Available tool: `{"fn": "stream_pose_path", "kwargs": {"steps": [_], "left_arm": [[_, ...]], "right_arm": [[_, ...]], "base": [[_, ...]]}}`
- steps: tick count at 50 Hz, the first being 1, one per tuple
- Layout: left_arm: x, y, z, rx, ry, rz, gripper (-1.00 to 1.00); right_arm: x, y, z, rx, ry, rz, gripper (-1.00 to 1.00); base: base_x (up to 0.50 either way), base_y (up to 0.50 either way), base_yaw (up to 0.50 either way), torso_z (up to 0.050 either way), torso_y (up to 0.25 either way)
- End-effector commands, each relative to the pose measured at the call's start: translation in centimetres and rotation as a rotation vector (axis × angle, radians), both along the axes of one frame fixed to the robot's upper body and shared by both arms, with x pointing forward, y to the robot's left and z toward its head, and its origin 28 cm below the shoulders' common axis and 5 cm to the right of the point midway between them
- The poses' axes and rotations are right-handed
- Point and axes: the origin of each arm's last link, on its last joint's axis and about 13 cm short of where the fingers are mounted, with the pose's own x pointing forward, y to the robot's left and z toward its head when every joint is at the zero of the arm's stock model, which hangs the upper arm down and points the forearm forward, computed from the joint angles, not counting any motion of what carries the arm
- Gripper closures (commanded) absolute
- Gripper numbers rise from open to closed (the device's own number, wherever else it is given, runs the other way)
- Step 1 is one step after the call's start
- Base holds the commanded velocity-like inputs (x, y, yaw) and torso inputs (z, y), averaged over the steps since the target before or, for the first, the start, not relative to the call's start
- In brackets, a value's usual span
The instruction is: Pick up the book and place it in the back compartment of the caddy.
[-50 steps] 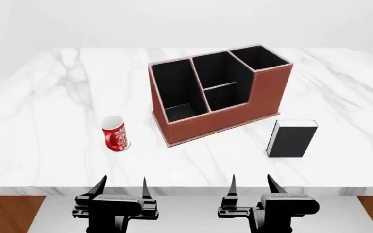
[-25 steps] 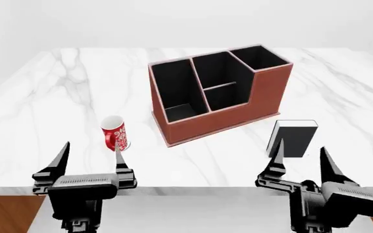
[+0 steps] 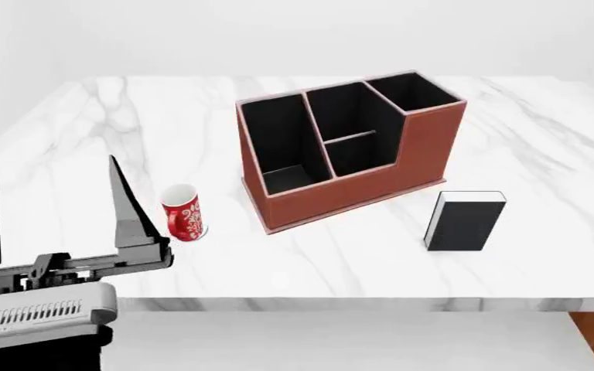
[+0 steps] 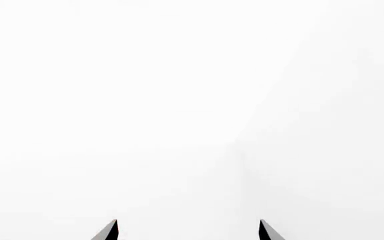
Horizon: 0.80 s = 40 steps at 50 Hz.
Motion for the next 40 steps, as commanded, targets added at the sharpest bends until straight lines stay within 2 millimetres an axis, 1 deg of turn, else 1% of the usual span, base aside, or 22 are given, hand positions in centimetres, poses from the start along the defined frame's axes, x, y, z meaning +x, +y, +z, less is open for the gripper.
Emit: {"fn": "stream_pose_path", "kwargs": {"steps": [1, 7, 30, 40], "left_arm": [[-0.88, 0.12, 1.10, 0.001, -0.068, 0.000, -1.00], [-0.94, -0.01, 1.03, 0.003, -0.066, -0.011, -1.00], [-0.82, -0.17, 0.65, 0.006, -0.055, -0.026, -1.00], [-0.73, -0.28, 0.36, 0.007, -0.046, -0.036, -1.00]], "right_arm": [[-1.29, -0.15, 1.24, -0.082, -0.098, -0.032, -1.00], [-1.18, -0.04, 1.10, -0.061, -0.083, -0.003, -1.00], [-0.99, 0.30, 1.10, -0.081, -0.058, 0.021, -1.00], [-0.91, 0.47, 1.18, -0.089, -0.042, 0.041, -1.00]], "base": [[0.00, 0.00, 0.00, 0.000, 0.000], [0.00, -0.42, 0.00, 0.000, 0.000], [0.00, -0.50, 0.00, 0.000, 0.000], [0.02, -0.01, 0.00, 0.000, 0.000]]}}
